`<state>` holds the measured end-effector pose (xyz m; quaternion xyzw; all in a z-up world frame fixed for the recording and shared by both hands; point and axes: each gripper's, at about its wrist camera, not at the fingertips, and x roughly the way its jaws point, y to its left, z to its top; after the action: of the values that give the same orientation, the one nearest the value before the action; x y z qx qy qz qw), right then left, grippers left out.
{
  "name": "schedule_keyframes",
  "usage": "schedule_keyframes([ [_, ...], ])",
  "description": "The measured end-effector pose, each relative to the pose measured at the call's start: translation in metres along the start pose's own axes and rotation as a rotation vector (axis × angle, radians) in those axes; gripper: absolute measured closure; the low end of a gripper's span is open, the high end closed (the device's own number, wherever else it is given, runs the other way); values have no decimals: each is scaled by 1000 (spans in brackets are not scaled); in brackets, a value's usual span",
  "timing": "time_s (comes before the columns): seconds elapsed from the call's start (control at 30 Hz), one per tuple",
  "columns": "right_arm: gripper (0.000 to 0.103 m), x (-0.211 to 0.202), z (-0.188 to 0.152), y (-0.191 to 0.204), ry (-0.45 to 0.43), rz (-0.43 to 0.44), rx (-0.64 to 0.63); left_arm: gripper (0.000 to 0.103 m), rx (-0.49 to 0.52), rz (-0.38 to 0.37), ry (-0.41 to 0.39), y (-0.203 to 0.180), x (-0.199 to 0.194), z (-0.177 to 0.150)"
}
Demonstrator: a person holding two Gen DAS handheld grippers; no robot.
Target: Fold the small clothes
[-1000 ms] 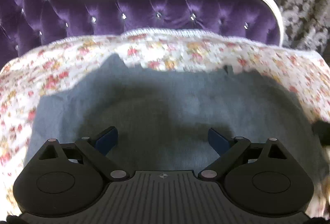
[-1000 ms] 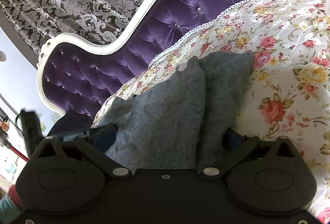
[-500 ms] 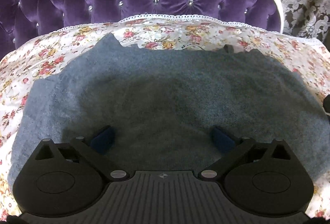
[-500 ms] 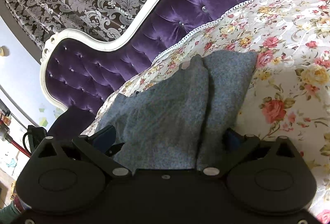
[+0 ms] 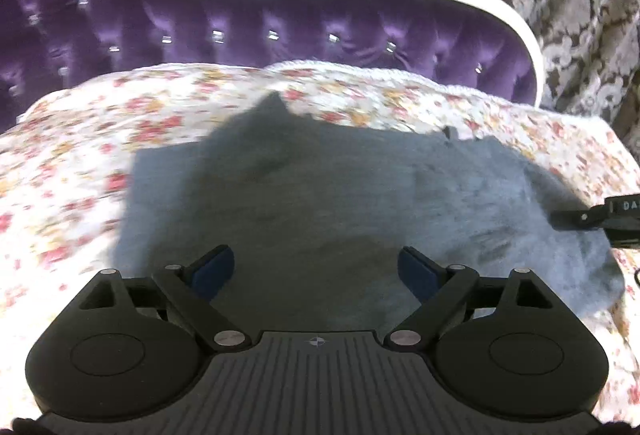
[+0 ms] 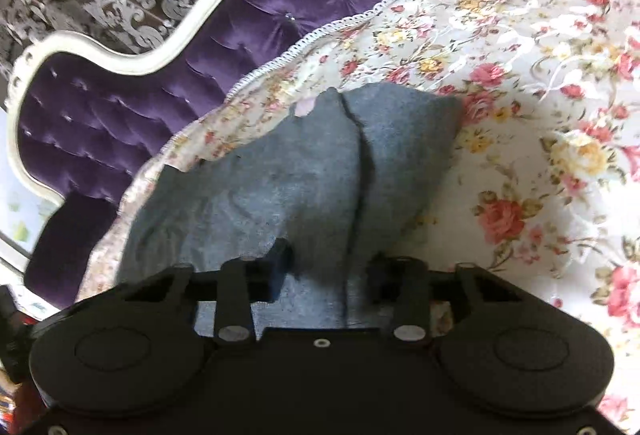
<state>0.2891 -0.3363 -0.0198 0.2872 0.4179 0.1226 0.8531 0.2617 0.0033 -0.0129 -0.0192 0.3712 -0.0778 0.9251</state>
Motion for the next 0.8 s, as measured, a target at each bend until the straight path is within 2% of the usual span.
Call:
schedule_keyframes([
  [0.07,72,-4,3,6,-7,-27,6,13,-5,14,-2,17,-13,-4],
  [0.2,75,-10,8,38,-17,-78,-60,13,-26,32,-19,50,-34,-14],
  [0.33,76,-6,9,89,-31,-88,-147,13,-58,42,-17,78,-45,-26],
  [0.6,77,45,5,196,3,4,-295,13,-137,13,-16,116,-60,-45],
  [0.8,77,109,-22,258,96,62,-367,13,-162,4,-5,131,-64,-58],
])
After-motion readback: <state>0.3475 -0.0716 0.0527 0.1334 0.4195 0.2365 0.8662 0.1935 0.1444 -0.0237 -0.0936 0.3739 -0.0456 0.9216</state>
